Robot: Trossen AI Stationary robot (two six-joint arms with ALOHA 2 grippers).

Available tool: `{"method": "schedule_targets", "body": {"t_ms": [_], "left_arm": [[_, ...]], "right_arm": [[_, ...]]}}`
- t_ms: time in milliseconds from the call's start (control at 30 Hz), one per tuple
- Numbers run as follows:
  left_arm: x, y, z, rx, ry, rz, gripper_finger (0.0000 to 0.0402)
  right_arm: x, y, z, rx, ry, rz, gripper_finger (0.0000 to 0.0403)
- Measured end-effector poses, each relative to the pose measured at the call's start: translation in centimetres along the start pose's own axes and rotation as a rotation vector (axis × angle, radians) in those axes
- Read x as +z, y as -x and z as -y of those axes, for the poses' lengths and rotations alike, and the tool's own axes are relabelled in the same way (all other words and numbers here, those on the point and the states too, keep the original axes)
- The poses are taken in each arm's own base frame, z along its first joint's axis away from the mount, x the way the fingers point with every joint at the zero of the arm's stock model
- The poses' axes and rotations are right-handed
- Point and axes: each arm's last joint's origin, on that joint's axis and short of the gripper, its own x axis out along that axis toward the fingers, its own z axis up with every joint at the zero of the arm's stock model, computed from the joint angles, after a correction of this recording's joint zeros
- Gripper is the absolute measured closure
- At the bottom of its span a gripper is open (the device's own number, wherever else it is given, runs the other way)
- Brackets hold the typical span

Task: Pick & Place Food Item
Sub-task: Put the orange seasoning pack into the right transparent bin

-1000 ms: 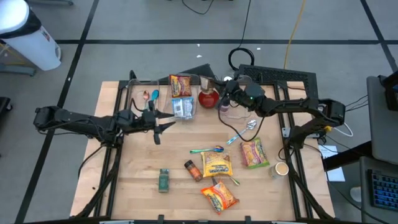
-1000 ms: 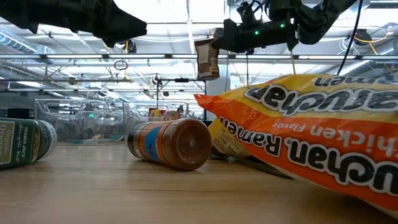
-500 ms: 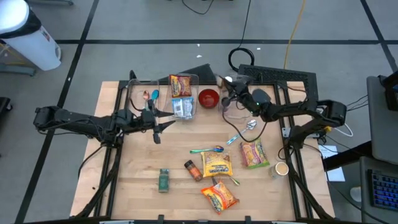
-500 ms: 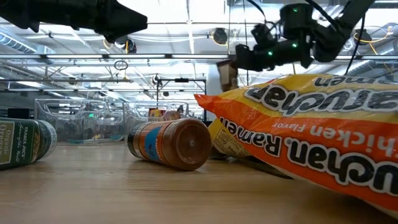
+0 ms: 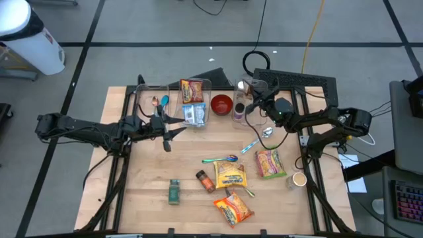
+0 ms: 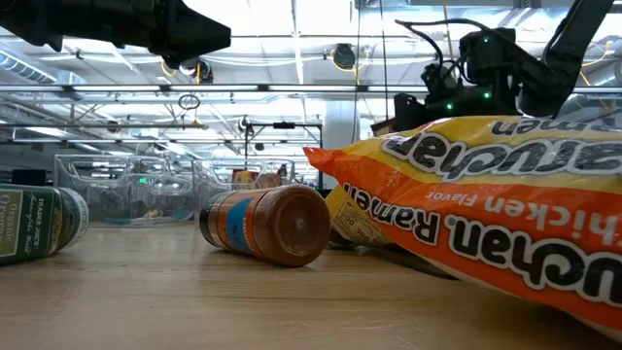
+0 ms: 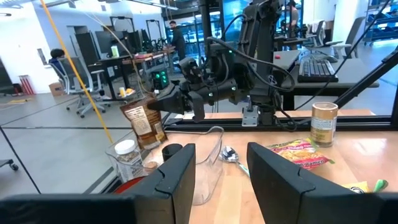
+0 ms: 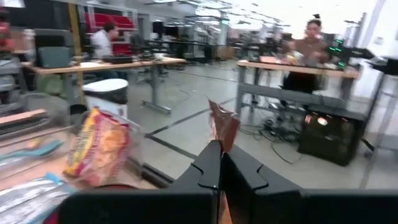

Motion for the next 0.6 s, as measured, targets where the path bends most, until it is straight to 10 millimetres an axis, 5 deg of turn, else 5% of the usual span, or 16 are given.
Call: {"method": "schedule_targets", "body": {"t_ms": [600], "left_arm": [[0.0,0.0,-0.1,0.006,-0.022,-0.003,0.0249]], "right_arm": [[-2.6,-0.4,0.4,-0.170,-0.036,-0.058,0.0403]]}}
